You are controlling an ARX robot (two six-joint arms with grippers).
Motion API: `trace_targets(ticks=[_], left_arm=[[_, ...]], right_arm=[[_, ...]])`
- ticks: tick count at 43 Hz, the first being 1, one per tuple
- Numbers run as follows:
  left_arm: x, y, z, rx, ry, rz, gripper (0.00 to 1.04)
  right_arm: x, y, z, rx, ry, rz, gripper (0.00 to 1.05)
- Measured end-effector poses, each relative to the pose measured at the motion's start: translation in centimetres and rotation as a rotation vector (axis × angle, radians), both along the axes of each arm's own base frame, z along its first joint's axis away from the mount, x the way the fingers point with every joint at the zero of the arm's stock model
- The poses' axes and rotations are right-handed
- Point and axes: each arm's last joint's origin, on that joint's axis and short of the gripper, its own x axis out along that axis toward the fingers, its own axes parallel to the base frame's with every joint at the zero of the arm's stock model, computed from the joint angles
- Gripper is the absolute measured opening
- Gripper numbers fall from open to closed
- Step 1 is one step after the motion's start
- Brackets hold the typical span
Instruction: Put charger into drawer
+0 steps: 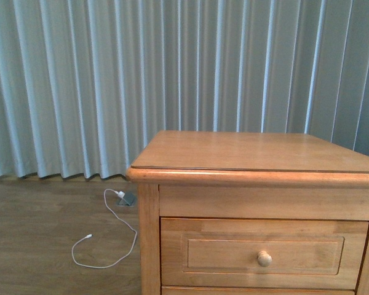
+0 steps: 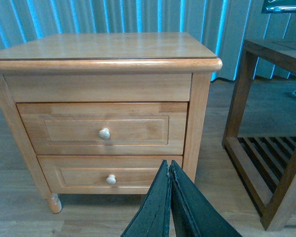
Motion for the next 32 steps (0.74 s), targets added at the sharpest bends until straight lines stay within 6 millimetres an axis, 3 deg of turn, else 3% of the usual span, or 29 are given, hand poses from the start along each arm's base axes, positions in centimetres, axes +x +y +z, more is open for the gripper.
trace_targets(ticks=[17,32], left_arm=[[0.0,0.0,0.0,0.0,0.0,0.0,0.99],[0.0,0.0,0.0,0.0,0.0,0.0,0.99]], right_arm=[[0.0,0.0,0.0,0.0,0.0,0.0,0.02],[0.0,0.0,0.0,-0.001,0.0,0.0,0.64]])
